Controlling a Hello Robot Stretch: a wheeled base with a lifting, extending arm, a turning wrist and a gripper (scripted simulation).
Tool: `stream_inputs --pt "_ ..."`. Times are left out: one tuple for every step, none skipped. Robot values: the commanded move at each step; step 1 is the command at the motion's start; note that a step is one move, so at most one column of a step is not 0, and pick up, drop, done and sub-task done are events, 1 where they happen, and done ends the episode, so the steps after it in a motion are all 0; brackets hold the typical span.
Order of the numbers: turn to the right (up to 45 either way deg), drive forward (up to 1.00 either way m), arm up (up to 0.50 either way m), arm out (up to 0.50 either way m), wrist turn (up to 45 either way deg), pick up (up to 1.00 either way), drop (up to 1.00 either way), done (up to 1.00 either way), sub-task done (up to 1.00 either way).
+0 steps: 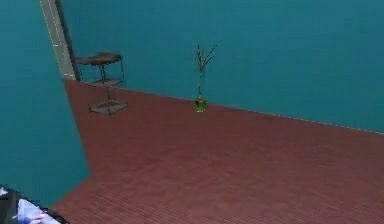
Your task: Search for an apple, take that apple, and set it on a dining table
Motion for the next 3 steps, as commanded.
stream_inputs --pt "45.0 0.0 0.0 0.0 0.0 0.0 0.0 0.0 0.0" --pt "45.0 0.0 0.0 0.0 0.0 0.0 0.0 0.0 0.0" --pt "21.0 0.0 0.0 0.0 0.0 0.0 0.0 0.0 0.0"
